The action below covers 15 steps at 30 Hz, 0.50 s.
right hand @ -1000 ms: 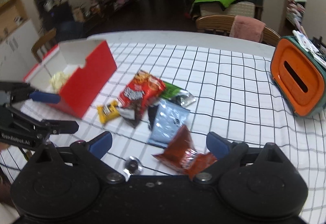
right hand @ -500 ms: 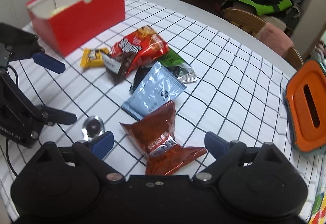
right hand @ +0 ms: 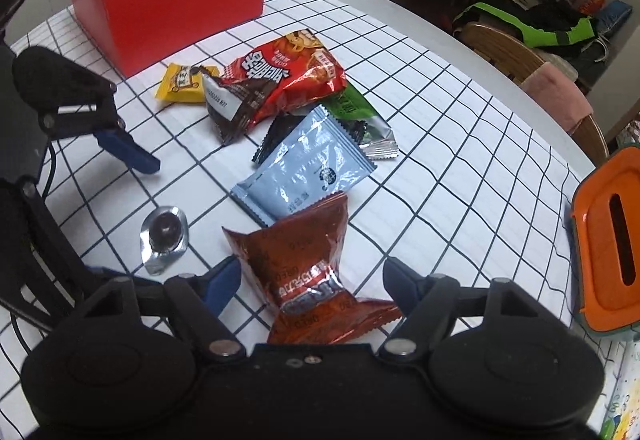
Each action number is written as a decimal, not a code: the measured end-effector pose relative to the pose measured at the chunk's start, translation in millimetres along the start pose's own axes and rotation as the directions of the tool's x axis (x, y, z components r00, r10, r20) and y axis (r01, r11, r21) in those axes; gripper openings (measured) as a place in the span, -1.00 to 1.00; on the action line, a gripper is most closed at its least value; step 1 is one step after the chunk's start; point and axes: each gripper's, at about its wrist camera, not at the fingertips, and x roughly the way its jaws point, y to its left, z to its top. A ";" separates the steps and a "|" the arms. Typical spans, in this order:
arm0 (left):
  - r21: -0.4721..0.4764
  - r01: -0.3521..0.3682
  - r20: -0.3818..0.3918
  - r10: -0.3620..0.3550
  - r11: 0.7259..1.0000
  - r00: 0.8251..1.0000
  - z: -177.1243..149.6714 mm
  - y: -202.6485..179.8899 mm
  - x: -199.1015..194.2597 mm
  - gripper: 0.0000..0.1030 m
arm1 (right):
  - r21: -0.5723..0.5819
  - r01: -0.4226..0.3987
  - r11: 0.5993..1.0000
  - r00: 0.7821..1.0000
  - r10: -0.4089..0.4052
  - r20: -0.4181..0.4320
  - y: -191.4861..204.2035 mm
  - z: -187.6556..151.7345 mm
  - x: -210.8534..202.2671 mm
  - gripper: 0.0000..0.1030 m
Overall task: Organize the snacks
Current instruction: 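Grasp the round chocolate with the left tool while the right grasps the Oreo bag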
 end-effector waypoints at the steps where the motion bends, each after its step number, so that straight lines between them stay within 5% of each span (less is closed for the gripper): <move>1: -0.002 0.004 -0.009 -0.004 1.000 1.000 0.7 1.0 1.4 0.60 | 0.002 -0.004 1.000 1.000 0.004 0.001 -0.2 0.6 0.4 0.39; 8: -0.006 0.032 -0.011 -0.032 0.999 0.999 2.9 2.6 2.1 0.36 | -0.002 -0.025 1.000 1.000 0.025 0.003 5.2 0.7 0.7 0.17; 13: 0.014 0.040 0.007 -0.040 0.999 0.999 0.4 -0.8 -3.2 -0.15 | -0.002 -0.015 1.000 1.000 0.015 0.013 8.3 -1.7 -1.4 -0.01; 15: 0.009 0.041 0.009 -0.041 0.999 0.999 -0.5 -1.6 -6.0 -0.17 | 0.018 -0.016 1.000 1.000 0.016 0.017 7.1 -2.0 -2.4 -0.11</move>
